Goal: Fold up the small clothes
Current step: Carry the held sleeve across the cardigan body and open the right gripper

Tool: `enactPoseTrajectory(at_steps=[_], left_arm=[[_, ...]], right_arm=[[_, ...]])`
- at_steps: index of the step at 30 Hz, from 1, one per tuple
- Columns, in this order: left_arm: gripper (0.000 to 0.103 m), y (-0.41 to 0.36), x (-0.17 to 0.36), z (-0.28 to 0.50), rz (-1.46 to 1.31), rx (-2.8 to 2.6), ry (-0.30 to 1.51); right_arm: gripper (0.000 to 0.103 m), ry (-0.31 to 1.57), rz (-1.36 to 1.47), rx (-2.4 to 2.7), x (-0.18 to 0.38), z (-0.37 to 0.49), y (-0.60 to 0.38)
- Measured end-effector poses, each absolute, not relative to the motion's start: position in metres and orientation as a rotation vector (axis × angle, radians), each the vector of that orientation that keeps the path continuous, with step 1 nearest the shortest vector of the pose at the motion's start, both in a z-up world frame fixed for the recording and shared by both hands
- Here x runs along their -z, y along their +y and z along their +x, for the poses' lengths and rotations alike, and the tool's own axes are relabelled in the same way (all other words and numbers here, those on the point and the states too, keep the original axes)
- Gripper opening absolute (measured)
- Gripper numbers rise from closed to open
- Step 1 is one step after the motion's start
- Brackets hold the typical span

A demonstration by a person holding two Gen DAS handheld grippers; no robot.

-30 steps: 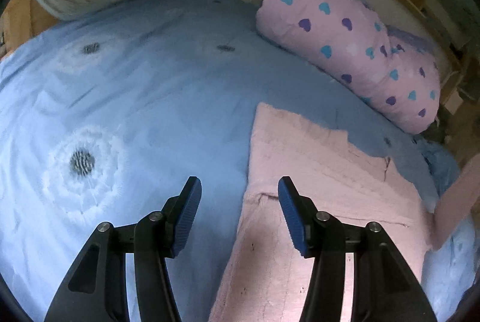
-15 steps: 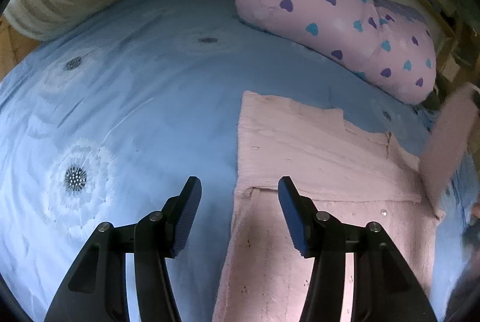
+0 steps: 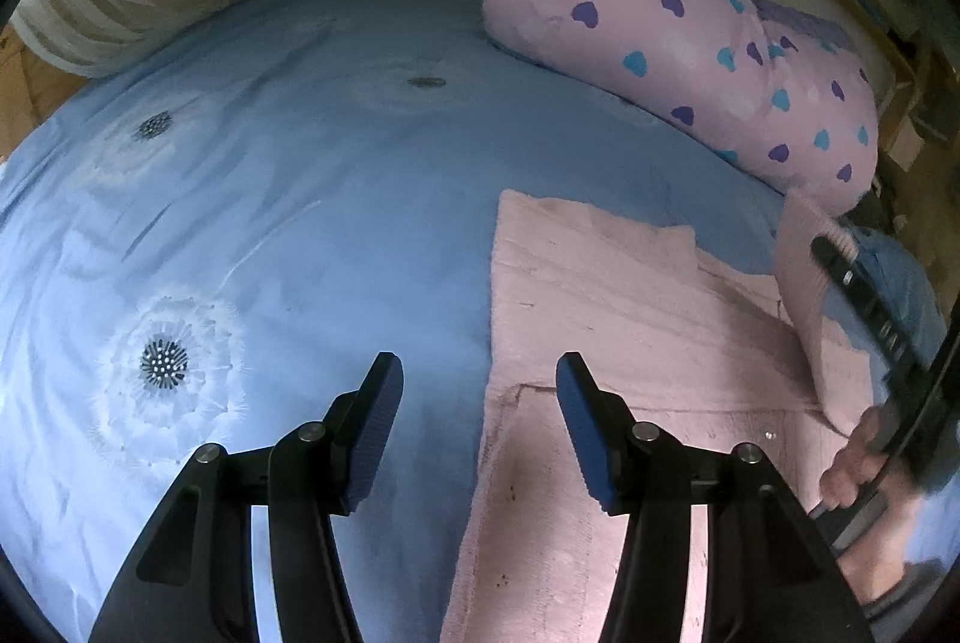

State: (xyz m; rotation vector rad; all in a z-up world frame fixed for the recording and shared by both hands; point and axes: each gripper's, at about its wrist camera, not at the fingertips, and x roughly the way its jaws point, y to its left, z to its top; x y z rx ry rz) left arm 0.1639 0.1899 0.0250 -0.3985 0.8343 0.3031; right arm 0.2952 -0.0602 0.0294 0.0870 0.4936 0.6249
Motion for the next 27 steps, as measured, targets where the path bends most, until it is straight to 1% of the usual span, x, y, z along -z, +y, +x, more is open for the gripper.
enactPoseTrajectory(at_steps=[7, 13, 20, 27], left_arm=[[0.047, 0.192, -0.020, 0.164, -0.416, -0.298, 0.860], [0.047, 0.187, -0.026, 0.163, -0.367, -0.298, 0.845], [0.047, 0.192, -0.021, 0.165, -0.392, -0.308, 0.864], [0.047, 0.191, -0.024, 0.162, -0.389, -0.308, 0.840]], right_arm=[[0.008, 0.551, 0.027, -0.704, -0.003, 0.289, -0.036], [0.008, 0.593, -0.062, -0.728, 0.016, 0.282, -0.011], [0.008, 0.623, -0.126, -0.747, 0.024, 0.279, 0.003], [0.009, 0.701, -0.207, -0.737, 0.043, 0.283, 0.019]])
